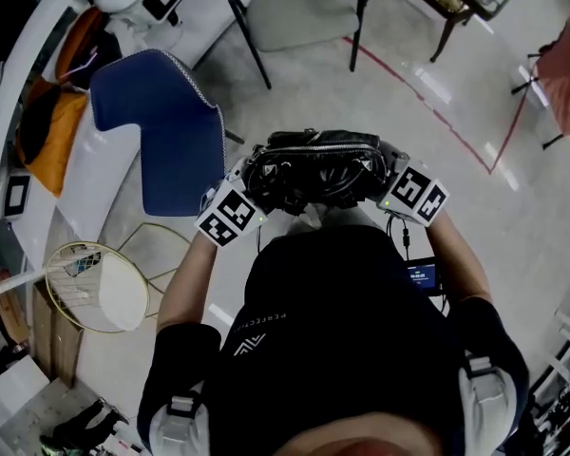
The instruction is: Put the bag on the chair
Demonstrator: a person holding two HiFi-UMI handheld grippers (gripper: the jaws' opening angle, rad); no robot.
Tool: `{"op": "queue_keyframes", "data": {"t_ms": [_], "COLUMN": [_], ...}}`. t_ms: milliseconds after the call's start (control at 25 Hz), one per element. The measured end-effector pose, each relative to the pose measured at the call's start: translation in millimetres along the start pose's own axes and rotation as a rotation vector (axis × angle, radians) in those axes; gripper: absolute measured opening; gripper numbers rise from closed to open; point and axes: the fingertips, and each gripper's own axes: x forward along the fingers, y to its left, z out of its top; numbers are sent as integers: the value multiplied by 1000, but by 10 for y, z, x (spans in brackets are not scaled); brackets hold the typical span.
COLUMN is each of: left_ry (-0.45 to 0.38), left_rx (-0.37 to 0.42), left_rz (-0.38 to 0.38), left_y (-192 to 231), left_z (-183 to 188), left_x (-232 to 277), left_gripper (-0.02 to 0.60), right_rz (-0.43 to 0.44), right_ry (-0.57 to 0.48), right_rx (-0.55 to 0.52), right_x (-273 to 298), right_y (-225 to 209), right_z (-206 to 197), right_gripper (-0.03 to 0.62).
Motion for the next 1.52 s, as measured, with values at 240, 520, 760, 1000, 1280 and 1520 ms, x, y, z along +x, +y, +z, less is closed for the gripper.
{"op": "queue_keyframes", "data": {"t_ms": [240, 520, 760, 1000, 1280, 1520], "left_ry": [9, 22, 13, 22, 20, 23], "left_rx": [-28, -47, -34, -1, -18, -23], "left_rz": [13, 34, 56, 63, 53, 30], "left_y": [230, 467, 622, 901, 1289, 1700], "left_z": [210, 461, 601, 653, 592, 623], "left_x": [321, 608, 706, 712, 780, 864], "left_gripper": [230, 231, 232, 232, 232, 232], "right_rz": [31, 48, 42, 32, 26, 18], "right_ry": [8, 4, -1, -19, -10, 3], "right_rx": [1, -15, -39, -32, -23, -1], "right_x": [-126, -283, -350, -266, -50, 92], "right_y": [-441, -878, -1095, -1325, -1645, -2010], "right_z": [-91, -136, -95, 19, 109, 219], "right_gripper": [204, 205, 205, 205, 206, 205]}}
